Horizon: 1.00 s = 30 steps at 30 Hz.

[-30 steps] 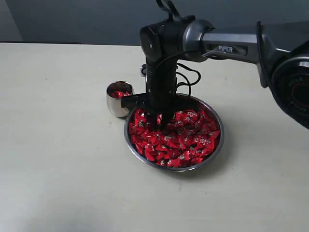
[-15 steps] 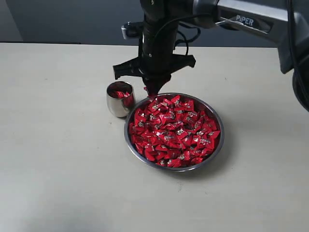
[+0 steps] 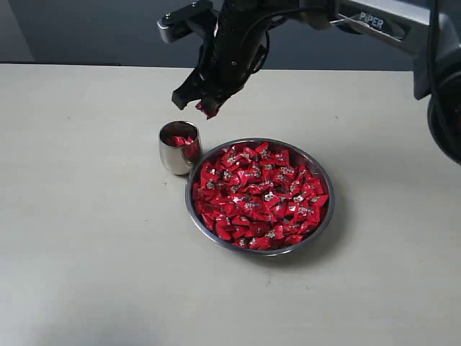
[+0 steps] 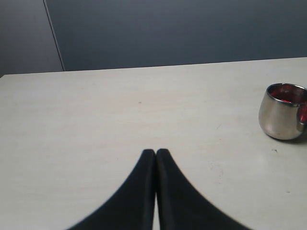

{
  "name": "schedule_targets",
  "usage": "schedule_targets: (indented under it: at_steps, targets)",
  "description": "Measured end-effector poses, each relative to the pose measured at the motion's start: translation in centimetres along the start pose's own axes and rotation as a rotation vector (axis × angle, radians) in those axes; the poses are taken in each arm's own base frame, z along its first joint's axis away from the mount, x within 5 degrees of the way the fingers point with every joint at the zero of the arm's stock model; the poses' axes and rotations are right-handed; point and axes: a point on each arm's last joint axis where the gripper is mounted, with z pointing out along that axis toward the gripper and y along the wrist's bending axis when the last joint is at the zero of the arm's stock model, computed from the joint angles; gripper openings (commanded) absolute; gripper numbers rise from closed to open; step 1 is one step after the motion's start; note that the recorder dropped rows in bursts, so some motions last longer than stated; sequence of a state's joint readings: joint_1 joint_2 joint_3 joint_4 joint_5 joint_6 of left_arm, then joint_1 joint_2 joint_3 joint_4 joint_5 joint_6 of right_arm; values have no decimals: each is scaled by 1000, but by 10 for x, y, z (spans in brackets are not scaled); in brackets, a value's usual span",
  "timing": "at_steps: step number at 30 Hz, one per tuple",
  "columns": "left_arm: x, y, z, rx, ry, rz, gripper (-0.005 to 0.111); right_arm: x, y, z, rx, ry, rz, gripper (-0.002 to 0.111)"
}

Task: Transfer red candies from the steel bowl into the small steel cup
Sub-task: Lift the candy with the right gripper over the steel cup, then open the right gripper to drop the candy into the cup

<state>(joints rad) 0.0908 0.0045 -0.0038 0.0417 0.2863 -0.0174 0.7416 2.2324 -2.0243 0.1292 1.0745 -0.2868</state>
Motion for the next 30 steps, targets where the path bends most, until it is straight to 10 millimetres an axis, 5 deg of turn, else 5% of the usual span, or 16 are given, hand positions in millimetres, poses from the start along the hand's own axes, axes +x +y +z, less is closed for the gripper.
schedule_targets:
  at_steps: [16,30]
  targets:
    - [0,0,0,0,0,0,0,-19,10,28,-186,-44,-107,-1]
    - [0,0,0,0,0,0,0,-22,7,33,-147,-77,-125,-1]
